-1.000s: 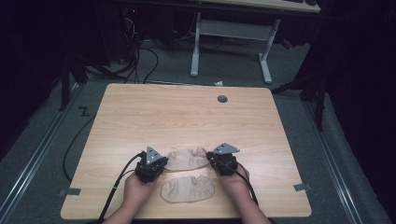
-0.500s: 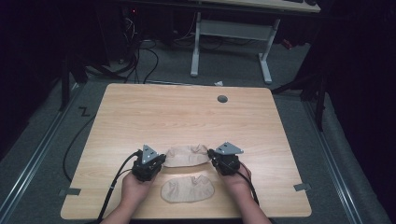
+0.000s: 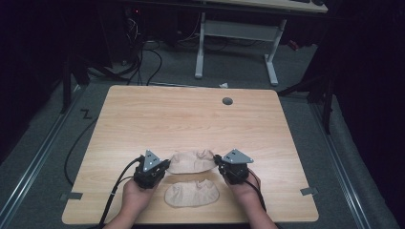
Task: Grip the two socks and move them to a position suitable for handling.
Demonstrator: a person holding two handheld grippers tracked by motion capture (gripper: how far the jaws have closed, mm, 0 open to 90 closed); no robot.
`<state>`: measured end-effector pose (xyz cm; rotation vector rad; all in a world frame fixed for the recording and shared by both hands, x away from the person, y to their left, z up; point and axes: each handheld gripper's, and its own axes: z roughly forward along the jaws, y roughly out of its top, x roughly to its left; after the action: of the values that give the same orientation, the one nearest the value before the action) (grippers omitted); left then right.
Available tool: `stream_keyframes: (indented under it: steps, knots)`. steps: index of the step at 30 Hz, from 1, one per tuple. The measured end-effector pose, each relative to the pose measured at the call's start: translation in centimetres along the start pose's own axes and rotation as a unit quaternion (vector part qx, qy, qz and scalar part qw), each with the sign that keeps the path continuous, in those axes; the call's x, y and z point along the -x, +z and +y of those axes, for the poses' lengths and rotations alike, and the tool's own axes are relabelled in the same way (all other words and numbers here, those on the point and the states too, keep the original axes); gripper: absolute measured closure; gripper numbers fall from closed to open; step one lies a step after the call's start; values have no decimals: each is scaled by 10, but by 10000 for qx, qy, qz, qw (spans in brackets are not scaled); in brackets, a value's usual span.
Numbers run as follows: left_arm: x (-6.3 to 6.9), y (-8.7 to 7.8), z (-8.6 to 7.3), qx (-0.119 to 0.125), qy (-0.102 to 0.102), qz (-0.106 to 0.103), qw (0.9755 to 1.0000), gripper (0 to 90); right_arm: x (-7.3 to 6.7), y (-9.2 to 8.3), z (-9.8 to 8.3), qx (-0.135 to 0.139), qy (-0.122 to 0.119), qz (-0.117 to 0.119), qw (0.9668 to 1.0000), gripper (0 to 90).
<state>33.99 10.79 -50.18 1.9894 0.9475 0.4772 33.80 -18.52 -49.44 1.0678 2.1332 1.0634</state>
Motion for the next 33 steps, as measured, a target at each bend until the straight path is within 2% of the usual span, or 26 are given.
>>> stream_keyframes:
  steps: [5, 13, 33]
  knots:
    - [6, -9, -1, -48, 119, -31, 9999, 871, -7, -15, -3, 76, -71, 42, 9999, 857]
    - [13, -19, -5, -195, 119, -96, 9997, 871, -17, -28, -10, 54, -236, 142, 9996, 857]
    - [30, -44, -13, -254, 220, -275, 9991, 870, -31, -51, -26, 0, -332, 285, 9990, 857]
